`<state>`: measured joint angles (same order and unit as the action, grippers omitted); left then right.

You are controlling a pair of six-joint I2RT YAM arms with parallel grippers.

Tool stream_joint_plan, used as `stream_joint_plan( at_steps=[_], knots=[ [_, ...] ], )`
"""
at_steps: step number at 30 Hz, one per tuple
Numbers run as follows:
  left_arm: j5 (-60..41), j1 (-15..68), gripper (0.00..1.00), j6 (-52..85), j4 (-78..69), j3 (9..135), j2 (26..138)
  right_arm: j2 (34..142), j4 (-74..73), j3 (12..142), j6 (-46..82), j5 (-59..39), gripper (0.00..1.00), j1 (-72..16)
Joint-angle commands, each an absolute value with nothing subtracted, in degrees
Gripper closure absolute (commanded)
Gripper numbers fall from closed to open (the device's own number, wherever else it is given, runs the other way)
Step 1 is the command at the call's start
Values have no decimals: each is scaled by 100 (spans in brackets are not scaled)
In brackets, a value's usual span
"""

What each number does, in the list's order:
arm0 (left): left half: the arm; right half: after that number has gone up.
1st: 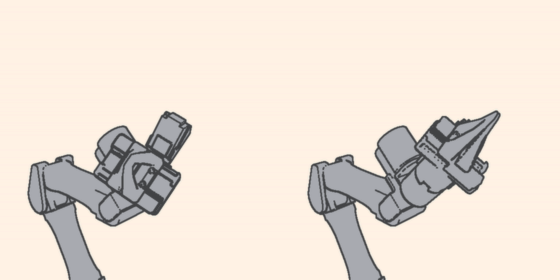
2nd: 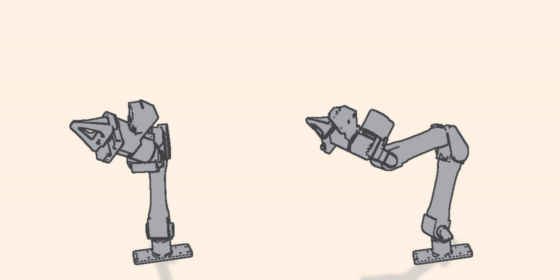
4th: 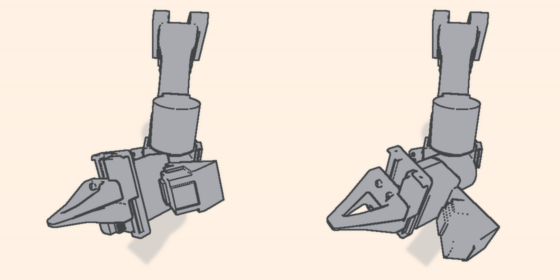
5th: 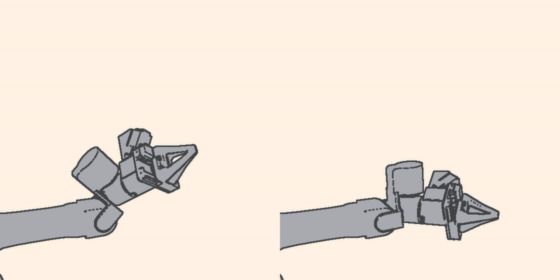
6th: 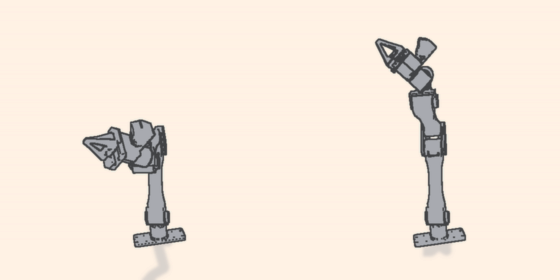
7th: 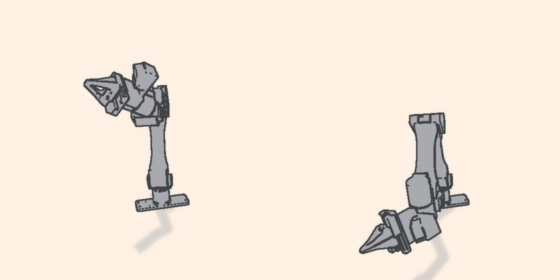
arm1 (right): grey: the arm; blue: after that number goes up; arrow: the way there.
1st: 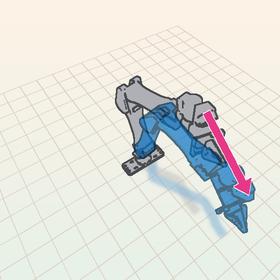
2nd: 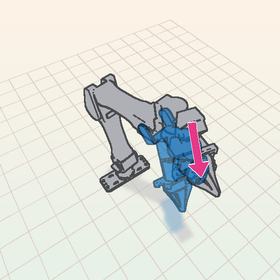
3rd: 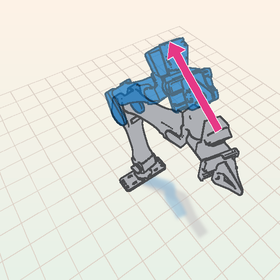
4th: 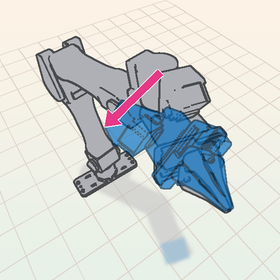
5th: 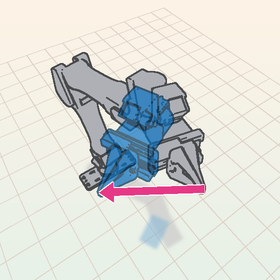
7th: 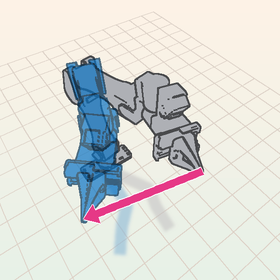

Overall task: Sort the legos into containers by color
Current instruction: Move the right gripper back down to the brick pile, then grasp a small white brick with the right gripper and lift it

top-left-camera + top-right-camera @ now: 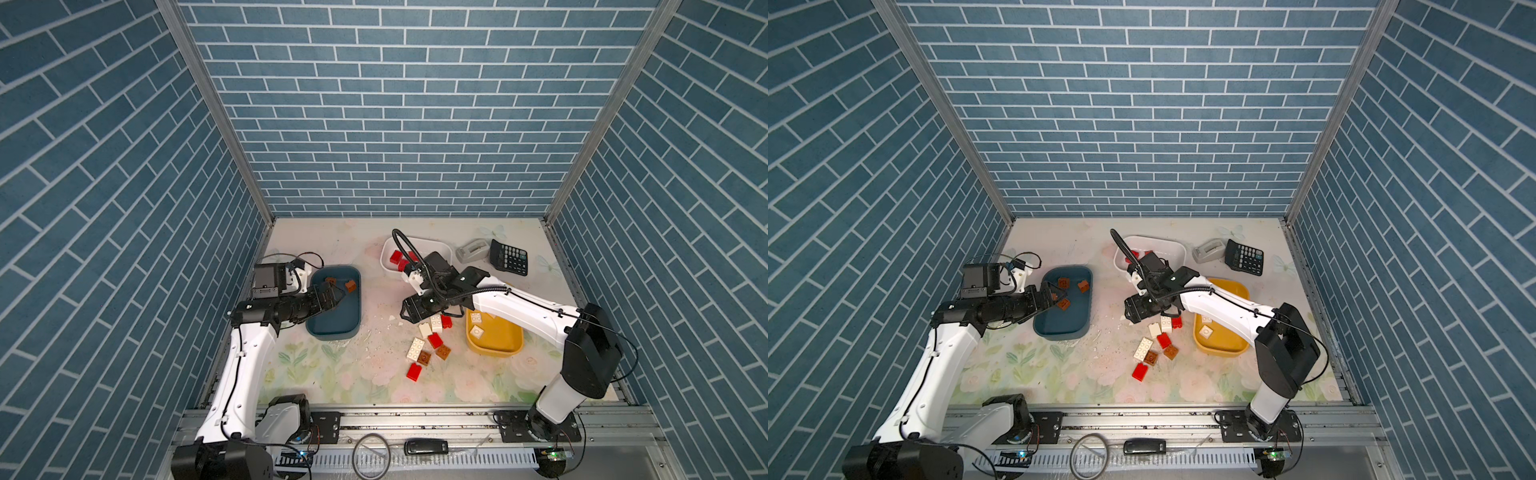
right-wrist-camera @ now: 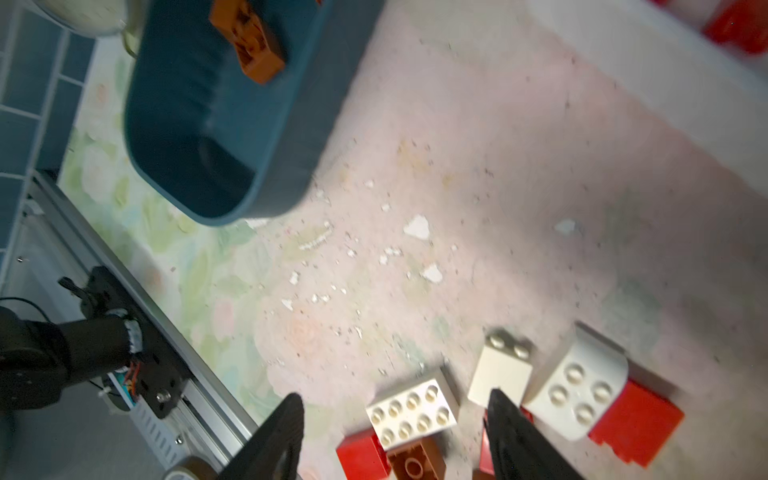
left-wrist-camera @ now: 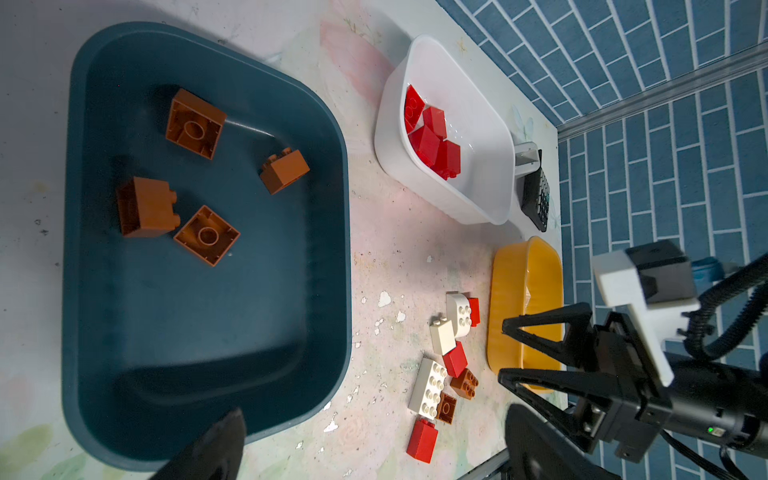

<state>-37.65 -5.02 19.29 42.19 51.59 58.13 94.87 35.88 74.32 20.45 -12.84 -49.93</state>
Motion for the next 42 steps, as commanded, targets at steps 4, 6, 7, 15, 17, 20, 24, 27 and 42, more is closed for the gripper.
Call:
stream_joint_plan(
  at_steps=[4,6,7,15,17,20,24,27,42],
  knots=[
    [-3875,-536,1,2046,4080,4977,5810,9337,4160,6997,2295,-659,36,-5018],
    [-3876,-536,1,2055,4058,4949,5811,9454,4016,6937,2431,-551,37,-5021],
    [-3883,-536,1,2066,4047,4933,5805,9534,3955,6927,2443,-537,38,-5032],
    [-3902,-536,1,2073,3995,4875,5836,10046,3516,6949,2487,-536,44,-5086],
    [-3901,-536,1,2074,3987,4862,5830,10178,3518,6977,2472,-313,45,-5083],
    [-3907,-536,1,2107,3944,4835,5830,10400,3469,7014,2461,-184,46,-5088],
    [-3920,-536,1,2070,4005,4858,5833,10598,3434,7022,2453,-76,48,-5075],
    [-3927,-536,1,2050,4015,4863,5832,10701,3444,7086,2422,-77,49,-5087],
    [-3962,-532,1,2025,4021,4853,5861,10928,3625,7080,2262,133,67,-5137]
  ],
)
